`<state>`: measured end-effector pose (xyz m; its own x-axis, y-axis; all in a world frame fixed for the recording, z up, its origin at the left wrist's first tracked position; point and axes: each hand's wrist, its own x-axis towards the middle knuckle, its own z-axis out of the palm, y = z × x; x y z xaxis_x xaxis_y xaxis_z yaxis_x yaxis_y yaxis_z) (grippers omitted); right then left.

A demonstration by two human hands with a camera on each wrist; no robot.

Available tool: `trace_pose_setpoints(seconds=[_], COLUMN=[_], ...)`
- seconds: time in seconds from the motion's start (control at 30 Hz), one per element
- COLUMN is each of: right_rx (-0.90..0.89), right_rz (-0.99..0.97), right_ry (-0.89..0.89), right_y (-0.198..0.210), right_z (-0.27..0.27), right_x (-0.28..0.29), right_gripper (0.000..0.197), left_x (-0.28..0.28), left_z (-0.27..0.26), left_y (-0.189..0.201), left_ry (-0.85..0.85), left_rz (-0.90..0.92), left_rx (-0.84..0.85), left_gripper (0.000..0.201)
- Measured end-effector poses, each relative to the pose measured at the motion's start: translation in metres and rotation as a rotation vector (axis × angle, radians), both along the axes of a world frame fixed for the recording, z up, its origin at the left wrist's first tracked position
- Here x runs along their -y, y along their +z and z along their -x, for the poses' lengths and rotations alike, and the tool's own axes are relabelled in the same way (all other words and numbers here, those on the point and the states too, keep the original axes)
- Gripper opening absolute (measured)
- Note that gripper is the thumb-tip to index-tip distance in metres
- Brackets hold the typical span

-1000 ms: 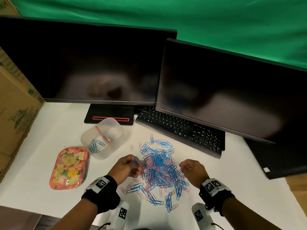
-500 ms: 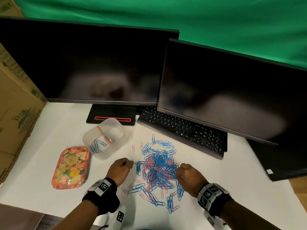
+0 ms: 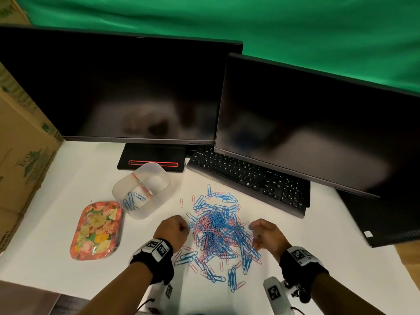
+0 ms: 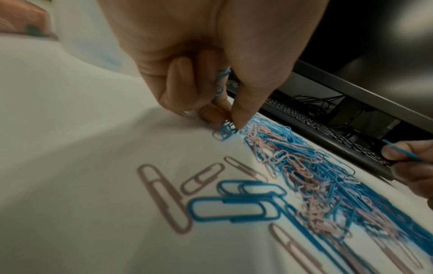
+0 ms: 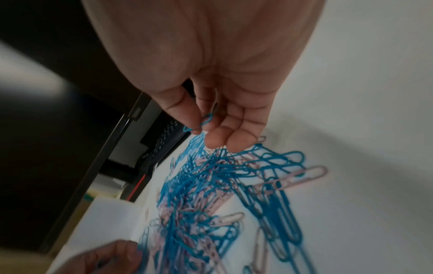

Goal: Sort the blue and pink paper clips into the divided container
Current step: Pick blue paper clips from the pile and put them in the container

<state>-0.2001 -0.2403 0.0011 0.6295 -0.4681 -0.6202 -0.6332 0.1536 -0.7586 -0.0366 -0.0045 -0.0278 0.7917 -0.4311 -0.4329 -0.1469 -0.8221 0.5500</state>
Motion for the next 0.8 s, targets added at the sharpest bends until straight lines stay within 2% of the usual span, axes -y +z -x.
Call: trace_pose_setpoints(seconds=[0.07, 0.1, 0.23, 0.3, 0.37, 0.43, 0.47, 0.53, 0.57, 0.67, 0.73, 0.8], right_rx=[0.055, 0.077, 0.153, 0.173, 0.156, 0.076, 0.002, -0.174, -0.238, -0.316, -0.313, -0.31], right_rz=[-0.134, -0.172, -0.196, -0.183, -0.165, -0.02, 0.138, 0.508, 0.616, 0.698, 0.723, 0.729], right_ry=[-0.104, -0.127, -0.132, -0.117, -0.123, -0.05, 0.064, 0.348, 0.457, 0.594, 0.586, 0.577], right_y=[0.004, 0.006, 0.012, 0.013, 0.011, 0.003, 0.0, -0.007, -0.01, -0.018, -0.02, -0.021], right_z=[-0.001, -0.002, 0.001, 0.004, 0.007, 0.011, 0.015, 0.024, 0.029, 0.039, 0.037, 0.033], right_x=[0.0, 0.001, 0.003, 0.005, 0.008, 0.011, 0.012, 0.01, 0.007, -0.002, -0.005, -0.006], right_gripper=[0.004, 0.007, 0.013, 0.014, 0.013, 0.024, 0.027, 0.019, 0.017, 0.016, 0.011, 0.022], left_x=[0.0, -0.001, -0.004, -0.003, -0.001, -0.002, -0.002, -0.003, -0.003, -0.002, -0.002, -0.002], left_z=[0.0, 0.0, -0.003, -0.005, -0.006, -0.006, -0.006, -0.006, -0.006, -0.007, -0.007, -0.006], left_y=[0.003, 0.005, 0.007, 0.008, 0.013, 0.015, 0.016, 0.018, 0.019, 0.023, 0.023, 0.024], left_ry=[0.028, 0.048, 0.098, 0.133, 0.295, 0.447, 0.504, 0.581, 0.6, 0.607, 0.602, 0.59], left_rz=[0.055, 0.091, 0.233, 0.293, 0.424, 0.548, 0.596, 0.661, 0.675, 0.691, 0.69, 0.69], left_rx=[0.002, -0.018, -0.13, -0.262, -0.497, -0.662, -0.711, -0.779, -0.798, -0.82, -0.819, -0.821], left_gripper=[0.004, 0.007, 0.016, 0.024, 0.03, 0.032, 0.032, 0.029, 0.027, 0.018, 0.014, 0.013])
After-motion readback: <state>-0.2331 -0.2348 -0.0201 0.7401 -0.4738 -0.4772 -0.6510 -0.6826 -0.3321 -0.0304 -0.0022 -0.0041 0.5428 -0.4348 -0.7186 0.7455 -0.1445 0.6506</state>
